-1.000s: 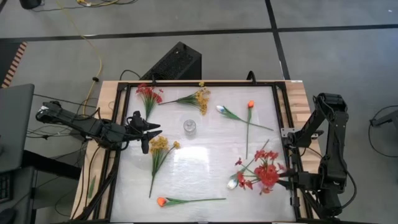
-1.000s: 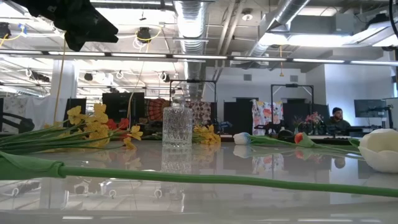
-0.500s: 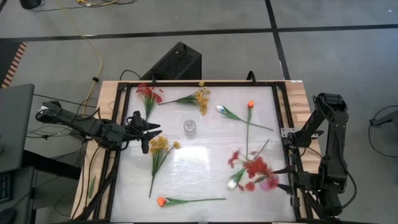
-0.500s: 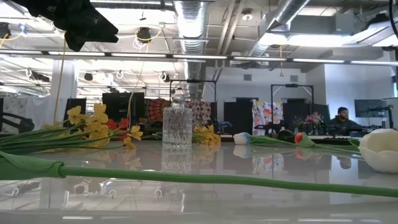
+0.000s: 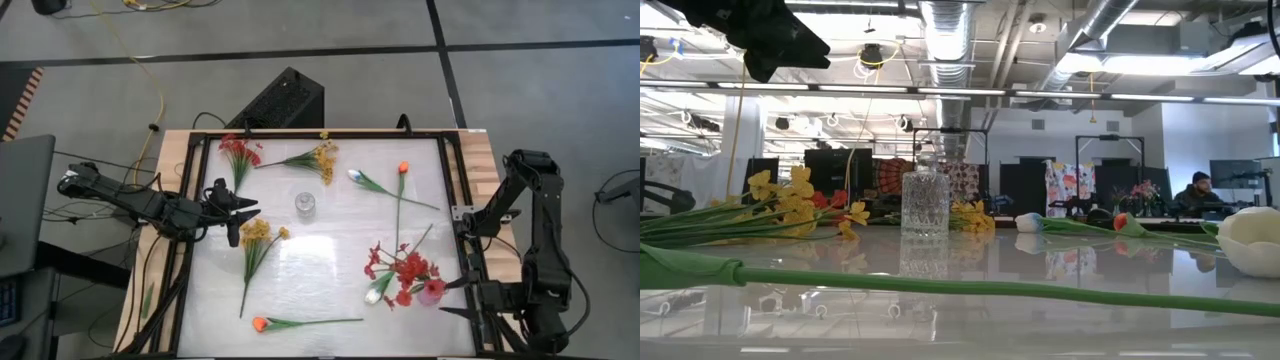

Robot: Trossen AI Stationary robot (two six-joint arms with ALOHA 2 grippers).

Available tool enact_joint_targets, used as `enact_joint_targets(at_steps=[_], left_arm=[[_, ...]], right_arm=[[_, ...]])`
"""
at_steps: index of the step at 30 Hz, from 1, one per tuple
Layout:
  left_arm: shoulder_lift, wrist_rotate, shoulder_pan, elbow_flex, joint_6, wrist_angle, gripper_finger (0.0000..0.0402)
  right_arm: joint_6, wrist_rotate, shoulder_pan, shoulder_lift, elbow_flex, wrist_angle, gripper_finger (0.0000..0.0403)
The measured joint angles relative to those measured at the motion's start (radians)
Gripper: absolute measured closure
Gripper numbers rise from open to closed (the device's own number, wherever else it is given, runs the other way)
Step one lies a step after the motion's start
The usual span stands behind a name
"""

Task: Sort flowers into vase by color
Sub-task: Put the bottom red flowers into the pink vase

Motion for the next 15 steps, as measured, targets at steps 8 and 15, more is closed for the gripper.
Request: enact_joint_targets(at_steps=[8, 15], left_arm=[[0.000, 0.000, 0.000, 0.000, 0.000, 0.000, 0.0285], [0.000, 0.006, 0.000, 0.000, 0.000, 0.000, 0.0285]], right_arm=[[0.120, -0.282, -0.117, 0.000, 0.166, -0.297, 0.0182], [0.178, -0.480, -0.192, -0.001, 0.274, -0.472, 0.0182]])
